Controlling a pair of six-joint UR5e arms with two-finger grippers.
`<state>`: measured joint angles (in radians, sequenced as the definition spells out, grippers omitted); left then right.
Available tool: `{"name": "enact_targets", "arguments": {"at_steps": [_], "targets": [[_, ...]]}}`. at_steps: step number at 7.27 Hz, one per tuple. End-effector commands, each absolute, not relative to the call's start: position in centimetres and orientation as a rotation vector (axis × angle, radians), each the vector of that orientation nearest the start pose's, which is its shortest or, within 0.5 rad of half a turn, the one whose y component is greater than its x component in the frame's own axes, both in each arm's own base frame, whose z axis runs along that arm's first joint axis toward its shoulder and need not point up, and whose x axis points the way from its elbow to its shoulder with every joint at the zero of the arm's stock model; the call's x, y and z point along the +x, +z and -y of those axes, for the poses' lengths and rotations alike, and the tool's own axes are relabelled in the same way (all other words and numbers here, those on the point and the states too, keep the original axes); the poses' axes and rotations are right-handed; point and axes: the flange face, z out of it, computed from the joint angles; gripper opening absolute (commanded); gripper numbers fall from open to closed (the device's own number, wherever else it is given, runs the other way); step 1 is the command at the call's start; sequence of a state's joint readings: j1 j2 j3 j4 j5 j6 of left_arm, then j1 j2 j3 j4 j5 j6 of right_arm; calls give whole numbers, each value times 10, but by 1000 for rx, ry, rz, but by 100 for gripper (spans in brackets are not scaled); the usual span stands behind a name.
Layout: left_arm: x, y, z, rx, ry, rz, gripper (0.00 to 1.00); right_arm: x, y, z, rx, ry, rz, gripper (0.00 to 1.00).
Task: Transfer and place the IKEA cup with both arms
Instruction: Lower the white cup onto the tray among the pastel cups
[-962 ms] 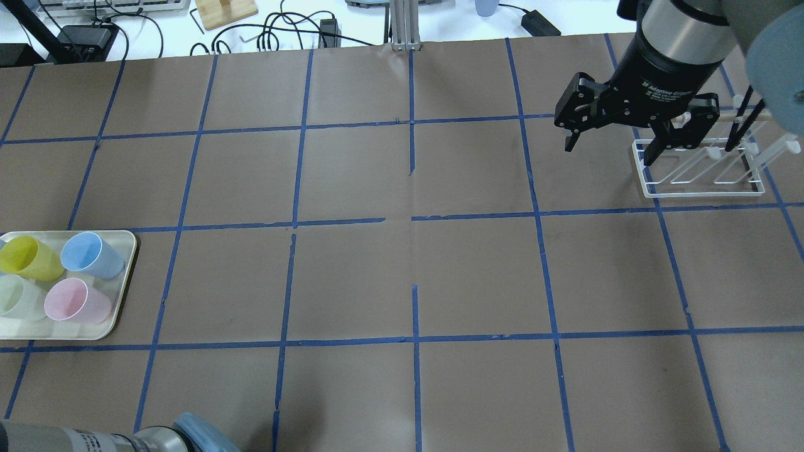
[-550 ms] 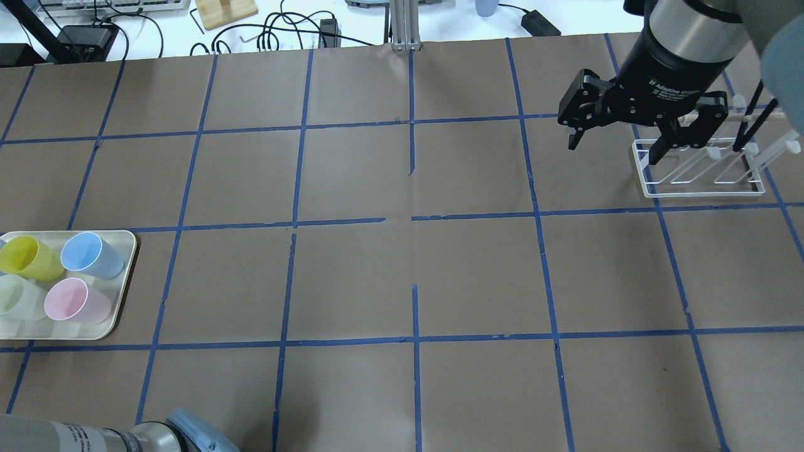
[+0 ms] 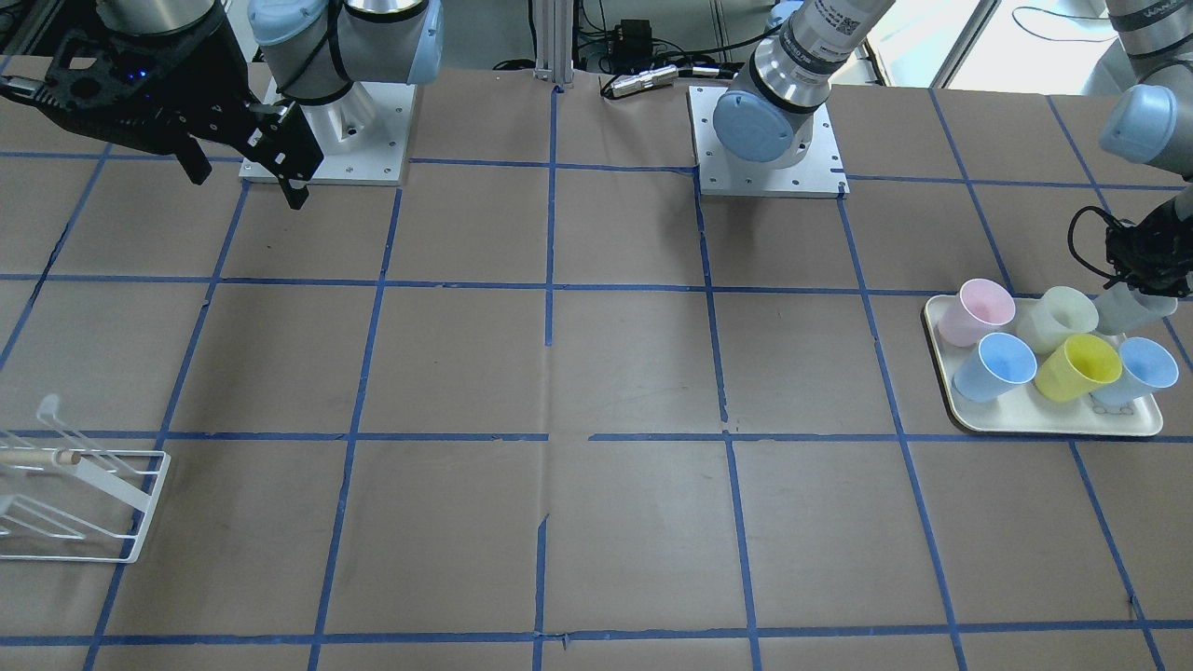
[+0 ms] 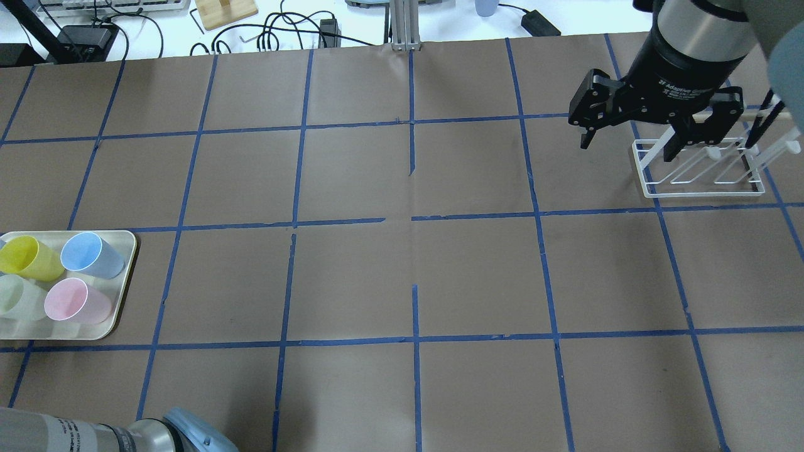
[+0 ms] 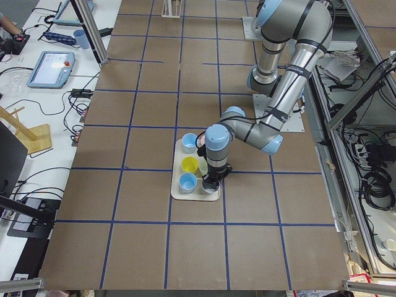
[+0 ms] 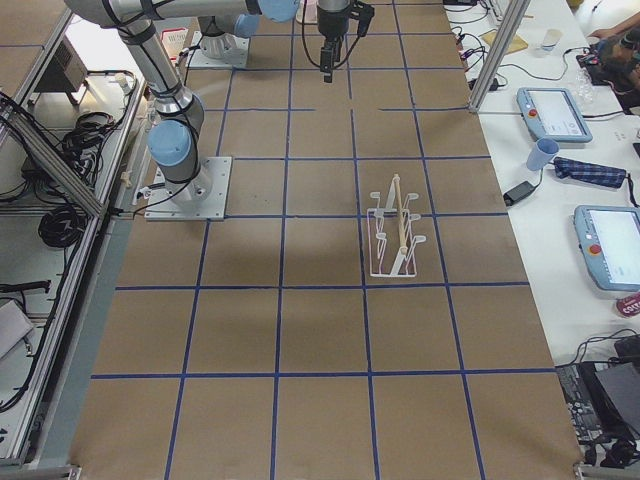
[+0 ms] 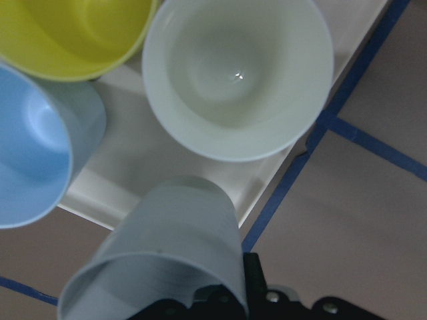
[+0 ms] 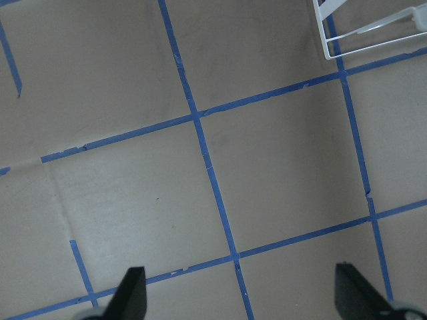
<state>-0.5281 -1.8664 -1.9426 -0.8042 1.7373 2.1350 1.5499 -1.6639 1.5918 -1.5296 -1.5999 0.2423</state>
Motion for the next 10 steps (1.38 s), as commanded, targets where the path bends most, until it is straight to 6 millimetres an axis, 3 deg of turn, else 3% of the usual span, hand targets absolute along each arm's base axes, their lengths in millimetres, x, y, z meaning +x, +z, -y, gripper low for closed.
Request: {"name": "enact_targets", "arguments": {"at_steps": [1, 2, 3, 4, 5, 8, 10], "targets": [[409, 225, 377, 1564, 213, -2610, 0, 120, 519, 457, 414, -59, -3131, 100], [409, 226, 379, 1568, 214, -2604, 18, 123, 521, 454, 413, -60, -3125, 100], [408, 222, 380, 1570, 214, -2611, 90, 126, 523, 451, 409, -53, -3100, 100], [408, 221, 381, 1573, 221, -2611, 100, 131, 520, 446, 402, 15, -3067, 100], [409, 223, 381, 1570, 226, -2608, 100, 131, 515, 441, 405, 83, -3072, 100], [409, 268, 381, 1410, 210, -2612, 100, 129, 514, 441, 394, 94, -3086, 100], [388, 302, 376, 1182, 176, -2733, 100, 130, 515, 441, 399, 84, -3090, 100]]}}
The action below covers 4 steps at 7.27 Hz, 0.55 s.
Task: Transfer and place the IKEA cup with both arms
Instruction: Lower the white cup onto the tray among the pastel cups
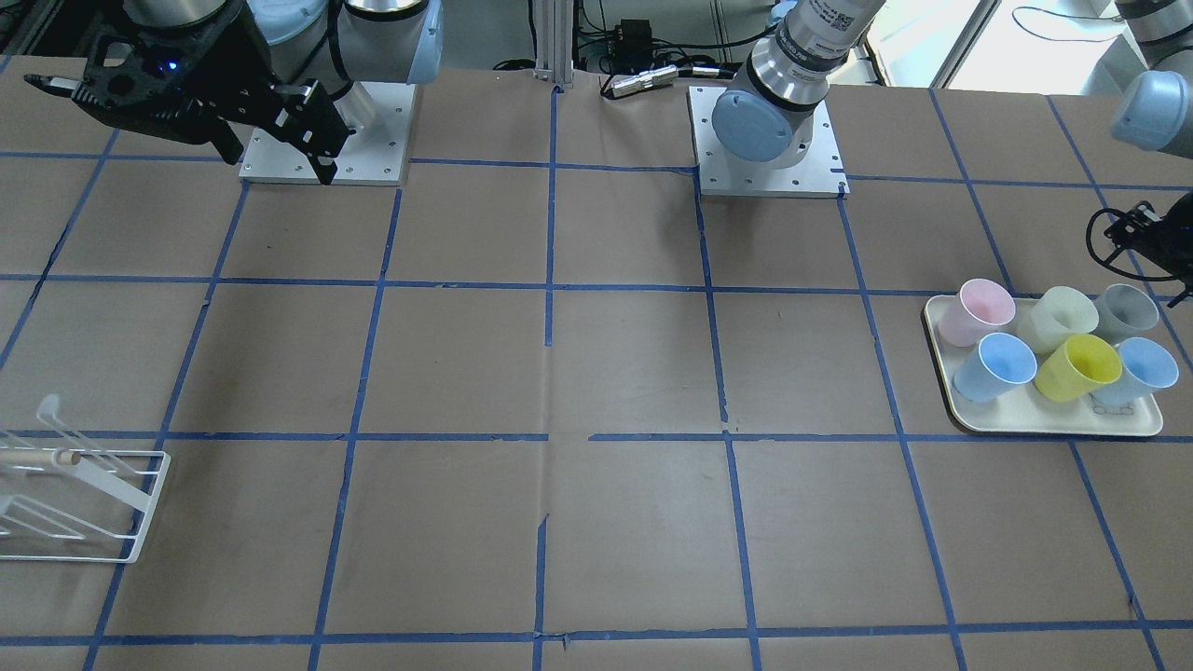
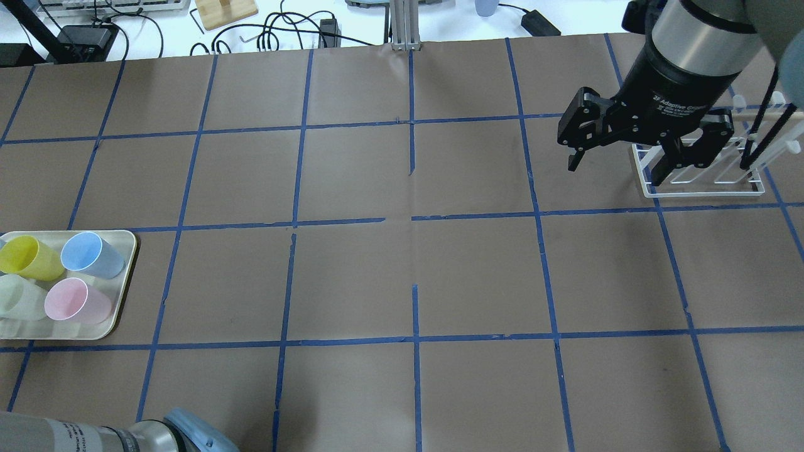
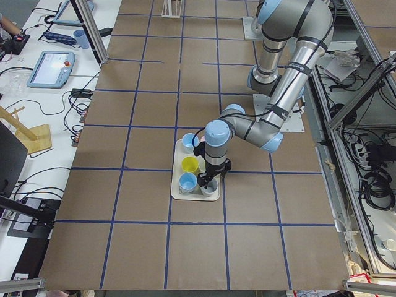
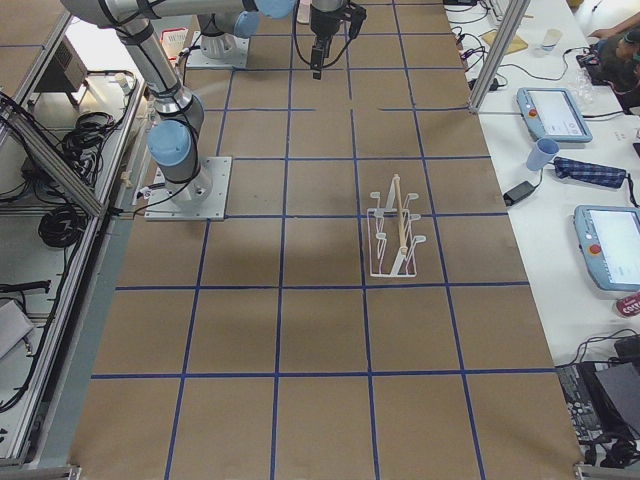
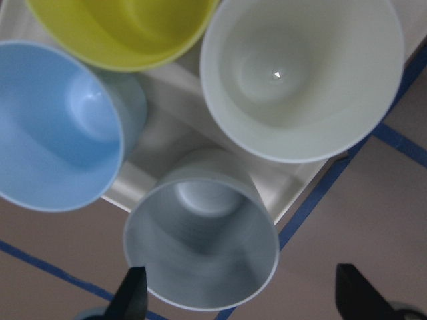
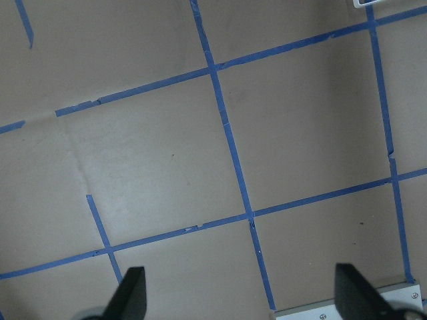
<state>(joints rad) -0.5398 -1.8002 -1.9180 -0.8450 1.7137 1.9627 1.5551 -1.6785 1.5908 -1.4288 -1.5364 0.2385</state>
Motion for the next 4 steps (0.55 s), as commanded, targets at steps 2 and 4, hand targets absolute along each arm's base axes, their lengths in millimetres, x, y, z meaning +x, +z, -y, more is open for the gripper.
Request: {"name": "enact_targets", "arguments": {"at_steps": [2, 4], "targets": [[339, 352, 386, 1029, 140, -2798, 100, 130, 516, 439, 413, 84, -3087, 100], [266, 408, 403, 903, 111, -2903, 100, 130, 518, 440, 412, 68, -3082, 100]]}}
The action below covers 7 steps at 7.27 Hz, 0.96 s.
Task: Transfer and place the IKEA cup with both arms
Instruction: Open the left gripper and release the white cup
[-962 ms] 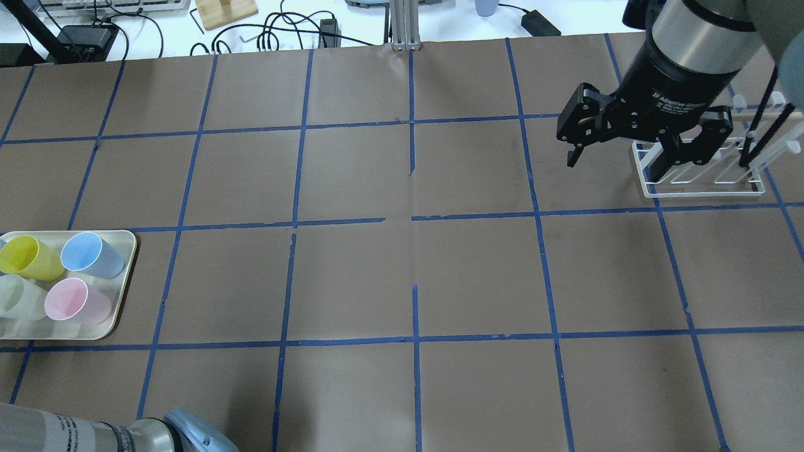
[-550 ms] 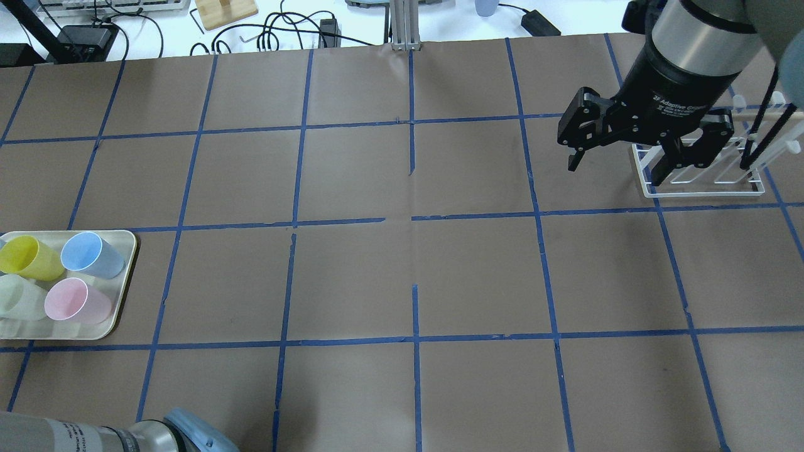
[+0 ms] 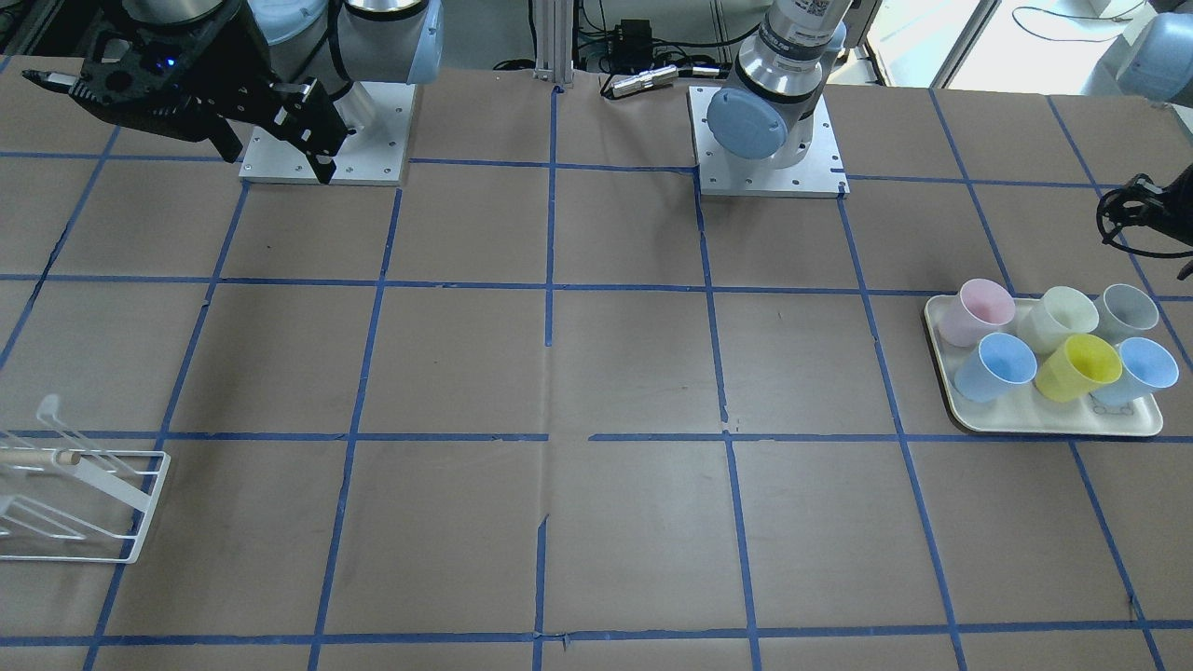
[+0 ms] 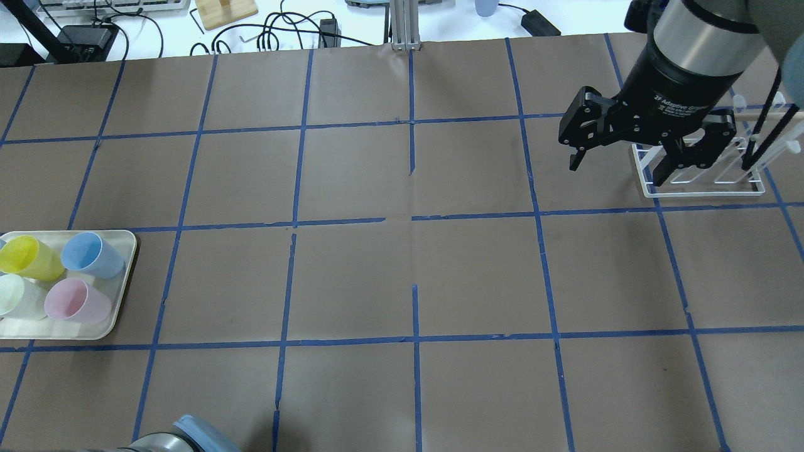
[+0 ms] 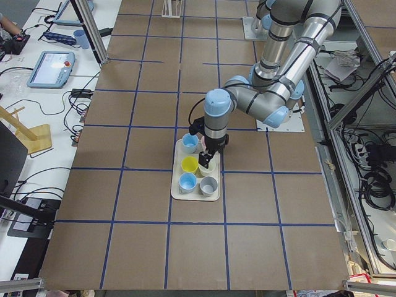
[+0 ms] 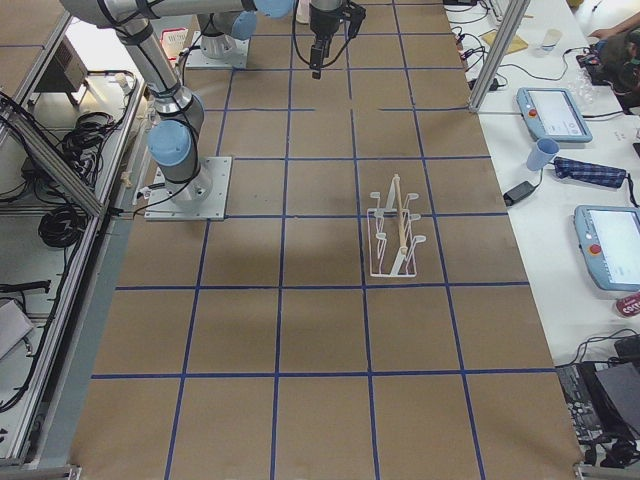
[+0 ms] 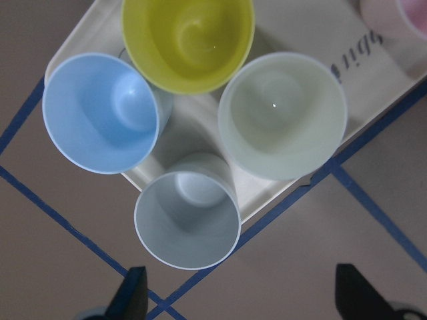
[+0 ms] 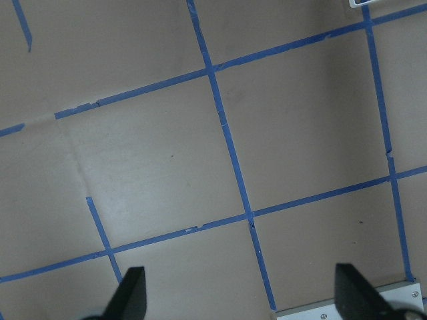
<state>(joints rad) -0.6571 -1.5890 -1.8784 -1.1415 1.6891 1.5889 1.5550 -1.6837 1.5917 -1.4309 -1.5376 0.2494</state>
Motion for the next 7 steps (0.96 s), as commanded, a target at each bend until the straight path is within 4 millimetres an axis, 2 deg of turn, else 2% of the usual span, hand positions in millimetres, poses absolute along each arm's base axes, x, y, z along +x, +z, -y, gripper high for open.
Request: {"name": "enact_targets", "arguments": {"at_steps": [1, 3, 4, 7], "targets": [[225, 434, 408, 798, 84, -2973, 100, 129, 517, 441, 415, 70, -3087, 100], [145, 479, 422, 609, 44, -3044, 100, 128, 522, 442, 421, 45, -3077, 100], [111, 491, 430, 461, -8, -3068, 100, 127, 521, 441, 425, 53, -3087, 100], [1, 499, 442, 164, -43, -3114, 100, 127, 519, 440, 425, 62, -3087, 100]]}}
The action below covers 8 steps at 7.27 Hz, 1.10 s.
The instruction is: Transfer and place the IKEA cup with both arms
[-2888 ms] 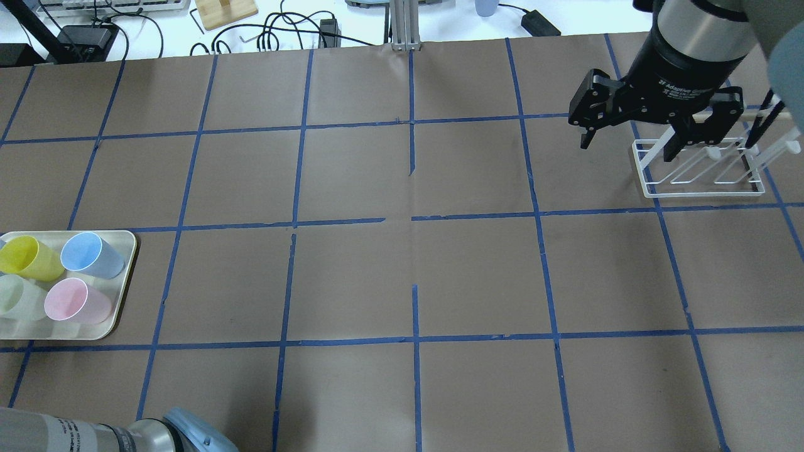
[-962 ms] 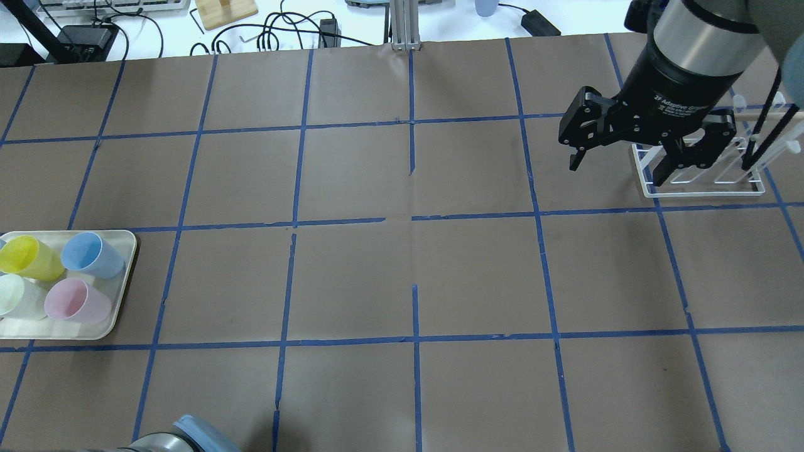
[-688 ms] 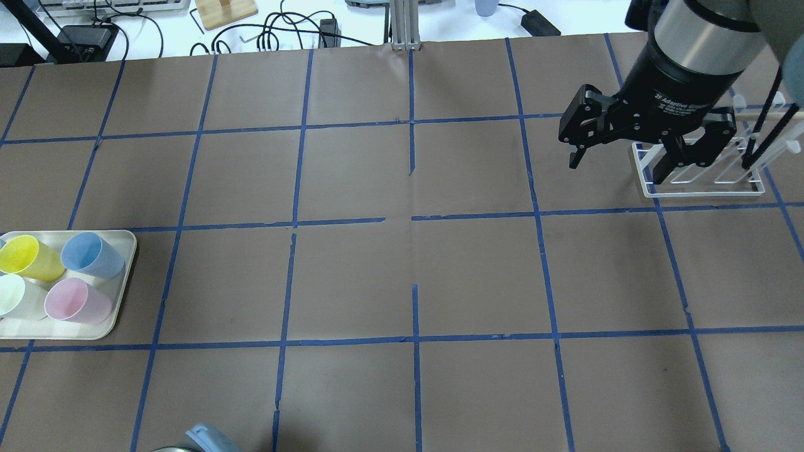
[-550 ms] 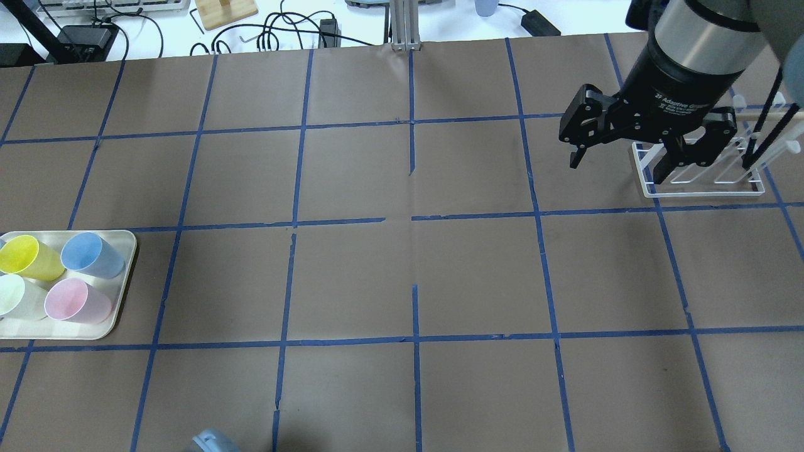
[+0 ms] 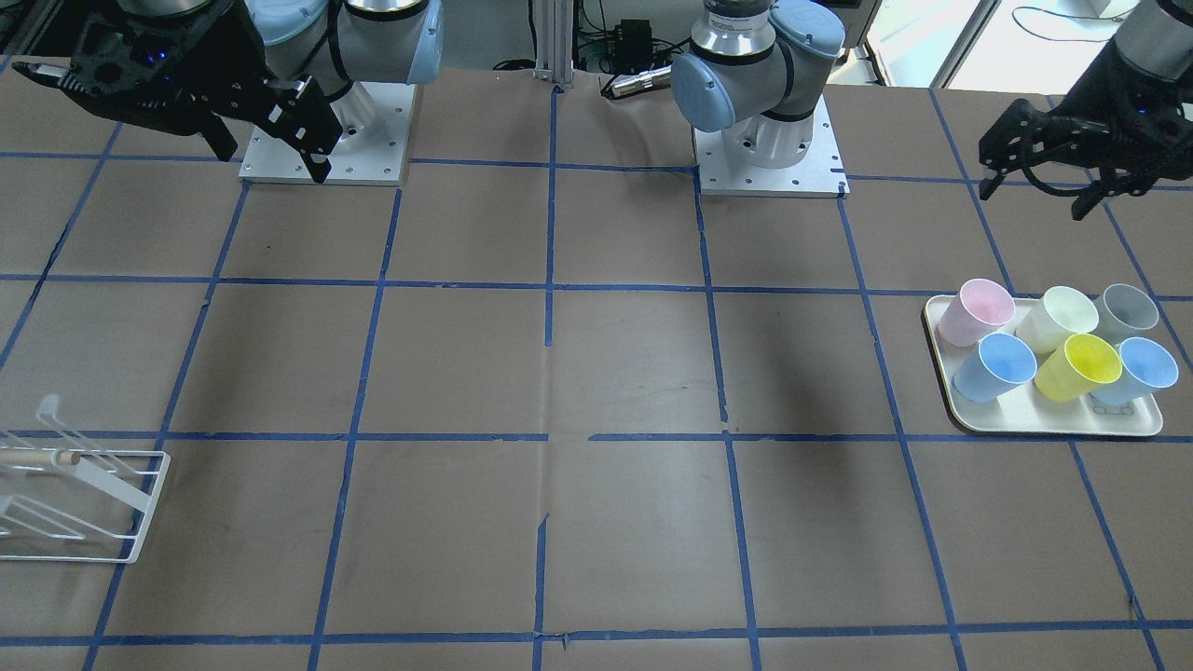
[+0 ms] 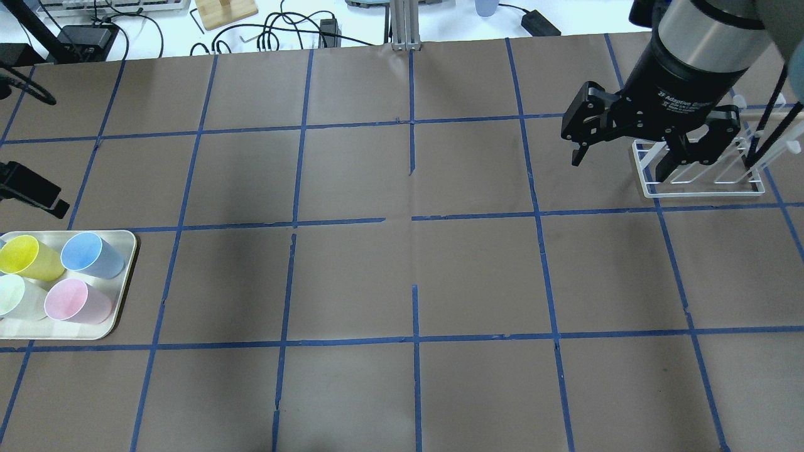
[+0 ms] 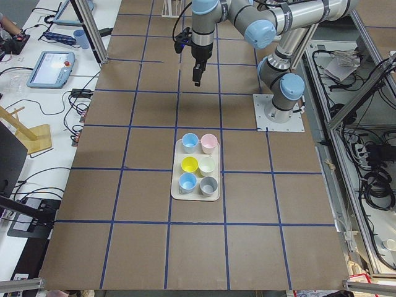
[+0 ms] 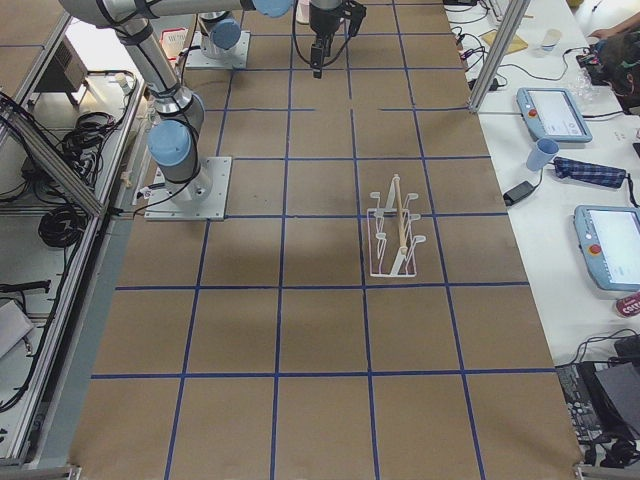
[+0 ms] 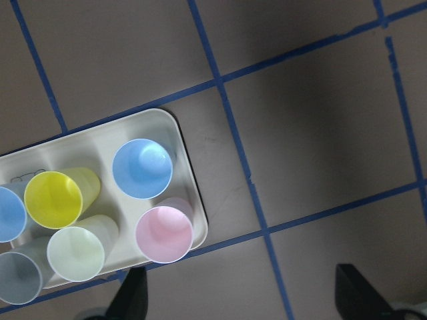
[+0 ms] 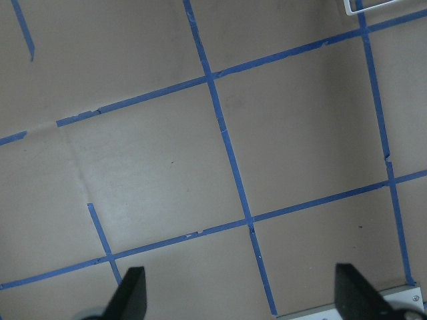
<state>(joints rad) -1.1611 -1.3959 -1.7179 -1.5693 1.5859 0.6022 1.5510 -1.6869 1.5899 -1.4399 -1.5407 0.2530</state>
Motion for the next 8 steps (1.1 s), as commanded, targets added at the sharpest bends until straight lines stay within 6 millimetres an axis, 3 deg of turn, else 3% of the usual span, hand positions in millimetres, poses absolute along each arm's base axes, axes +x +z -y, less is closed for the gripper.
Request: {"name": "enact_targets", "arguments": {"at_steps": [1, 3, 5, 6, 8], "targets": [[-36, 502, 449, 100, -56, -3113, 100, 127, 519, 439, 423, 64, -3089, 100], [-98, 498, 459, -41, -64, -3133, 100, 127, 519, 440, 413, 60, -3090, 100], [-120, 504, 486, -69, -101, -3145, 100, 127, 519, 440, 404, 62, -3091, 100], [-135, 504, 490, -70, -94, -3150, 100, 127, 519, 440, 399, 62, -3092, 100], [-173, 504, 480, 46, -95, -3158, 100, 126, 520, 440, 399, 59, -3093, 100]]}}
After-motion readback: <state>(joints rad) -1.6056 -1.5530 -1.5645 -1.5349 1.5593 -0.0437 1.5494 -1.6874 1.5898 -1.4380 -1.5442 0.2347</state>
